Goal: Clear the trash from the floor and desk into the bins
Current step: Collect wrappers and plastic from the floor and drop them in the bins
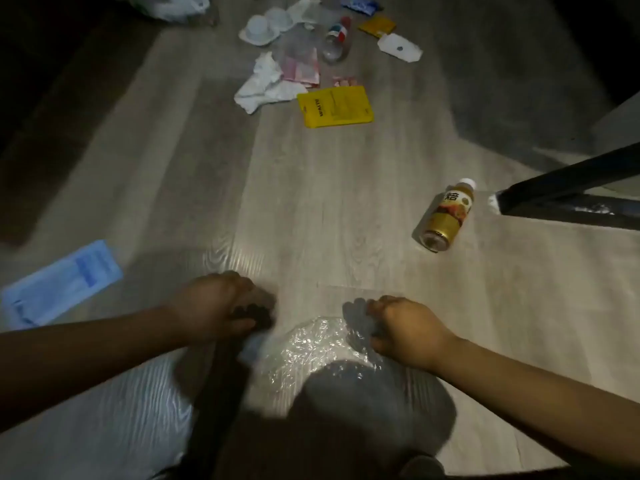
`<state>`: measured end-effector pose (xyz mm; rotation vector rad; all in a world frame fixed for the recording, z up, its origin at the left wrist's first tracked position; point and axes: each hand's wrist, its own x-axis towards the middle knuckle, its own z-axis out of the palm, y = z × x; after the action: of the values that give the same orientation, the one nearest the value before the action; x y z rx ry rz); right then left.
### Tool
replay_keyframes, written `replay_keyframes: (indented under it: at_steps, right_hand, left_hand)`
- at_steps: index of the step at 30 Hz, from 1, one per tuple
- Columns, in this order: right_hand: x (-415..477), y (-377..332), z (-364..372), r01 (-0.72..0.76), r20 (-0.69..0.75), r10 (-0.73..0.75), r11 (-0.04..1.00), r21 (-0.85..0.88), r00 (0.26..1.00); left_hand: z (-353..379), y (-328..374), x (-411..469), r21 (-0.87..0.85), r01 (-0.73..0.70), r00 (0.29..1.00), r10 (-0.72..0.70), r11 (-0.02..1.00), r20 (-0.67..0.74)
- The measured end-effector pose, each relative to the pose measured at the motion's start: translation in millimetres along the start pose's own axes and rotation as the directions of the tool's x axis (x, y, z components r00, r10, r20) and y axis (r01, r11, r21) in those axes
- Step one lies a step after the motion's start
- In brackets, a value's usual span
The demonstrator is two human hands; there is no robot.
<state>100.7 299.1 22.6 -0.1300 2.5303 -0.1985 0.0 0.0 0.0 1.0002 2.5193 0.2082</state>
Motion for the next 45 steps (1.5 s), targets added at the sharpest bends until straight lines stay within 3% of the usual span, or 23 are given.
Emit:
replay_keyframes:
  at_steps: [2, 6, 15, 21, 26, 30, 32, 37, 45]
  right_hand:
    - [4.5, -6.0, -3.3, -0.006, -0.012, 0.007, 0.999, 0.048, 1.0]
    - [9.2, -12.2, -5.9, 0.023, -0.064, -0.02, 0.998, 0.052, 0.998]
    - [-25.3, 5.8, -1.6, -0.02, -0.094, 0.029, 0.996, 0.092, 0.995]
    - [-23.3, 10.1, 3.4, -0.019, -0.101, 0.029, 0.995, 0.101, 0.994]
    - [-9.9, 0.9, 1.6, 0.001, -0.112, 0.01, 0.995, 0.098, 0.994]
    - [4.8, -12.4, -4.3, 0.052, -0.12, -0.04, 0.994, 0.092, 0.992]
    - [14.5, -23.6, -9.2, 0.086, -0.122, -0.076, 0.993, 0.081, 0.99]
    - [46.3, -65.6, -20.4, 0.191, -0.094, -0.188, 0.981, 0.019, 0.978]
    - [86.8, -122.1, -35.6, 0.331, -0.034, -0.336, 0.938, -0.107, 0.941]
  left_hand:
    - [2.9, -6.6, -8.5, -0.063, 0.099, 0.994, -0.096, 0.993, 0.05]
    - [21.4, 6.7, -10.4, -0.152, 0.153, 0.988, -0.149, 0.976, 0.041]
    - [53.5, 65.8, 34.6, -0.026, -0.032, 0.994, 0.035, 0.999, 0.107]
    - [62.3, 63.5, 47.3, 0.072, -0.054, 0.991, 0.045, 0.996, 0.122]
    - [70.7, 53.6, 41.7, 0.062, 0.01, 0.984, -0.02, 0.998, 0.176]
    - [60.6, 18.4, 18.4, -0.099, 0.122, 0.989, -0.112, 0.988, 0.097]
    - [51.8, -10.1, 0.3, -0.126, 0.239, 0.969, -0.228, 0.963, 0.093]
    - [25.6, -66.5, -48.1, -0.112, 0.481, 0.875, -0.485, 0.87, -0.008]
    - [18.3, -129.7, -89.1, -0.106, 0.683, 0.714, -0.691, 0.723, -0.114]
